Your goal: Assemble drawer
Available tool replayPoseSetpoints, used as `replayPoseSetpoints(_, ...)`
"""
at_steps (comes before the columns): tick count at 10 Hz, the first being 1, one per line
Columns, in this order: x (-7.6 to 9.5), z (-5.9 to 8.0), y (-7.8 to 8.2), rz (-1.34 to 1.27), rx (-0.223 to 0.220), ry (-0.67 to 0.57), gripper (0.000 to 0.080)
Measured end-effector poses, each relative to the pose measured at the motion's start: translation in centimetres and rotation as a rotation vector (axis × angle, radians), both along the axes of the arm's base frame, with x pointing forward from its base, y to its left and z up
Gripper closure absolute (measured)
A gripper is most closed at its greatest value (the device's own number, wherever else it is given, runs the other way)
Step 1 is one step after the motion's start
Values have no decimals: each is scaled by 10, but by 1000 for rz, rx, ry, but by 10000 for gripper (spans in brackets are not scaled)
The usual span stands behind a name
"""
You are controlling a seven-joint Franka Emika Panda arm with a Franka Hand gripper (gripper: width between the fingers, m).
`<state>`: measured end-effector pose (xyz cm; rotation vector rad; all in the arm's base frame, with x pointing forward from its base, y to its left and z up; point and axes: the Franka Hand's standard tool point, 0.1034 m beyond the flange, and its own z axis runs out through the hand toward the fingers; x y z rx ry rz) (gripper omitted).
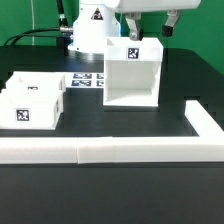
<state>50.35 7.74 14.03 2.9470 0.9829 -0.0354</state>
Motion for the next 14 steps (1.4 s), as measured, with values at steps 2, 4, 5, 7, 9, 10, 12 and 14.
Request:
replayPoseSetpoints(2,-1,1,0,-37,1,-11,150)
replayPoseSetpoints(4,-25,9,-2,-241,2,-58,150)
replayPoseSetpoints(5,-37,10,1,-360,-3,-56,150)
replayPoseSetpoints(7,-56,3,7,-479,6,-23,150)
replayPoseSetpoints(9,-63,-2,7,-522,18,-6,150)
replayPoseSetpoints(10,-63,-2,7,-522,18,-6,150)
replayPoseSetpoints(12,-64,-4,8,-538,23,-5,150)
replayPoseSetpoints(14,-76,-16,20,-655,61,-6,150)
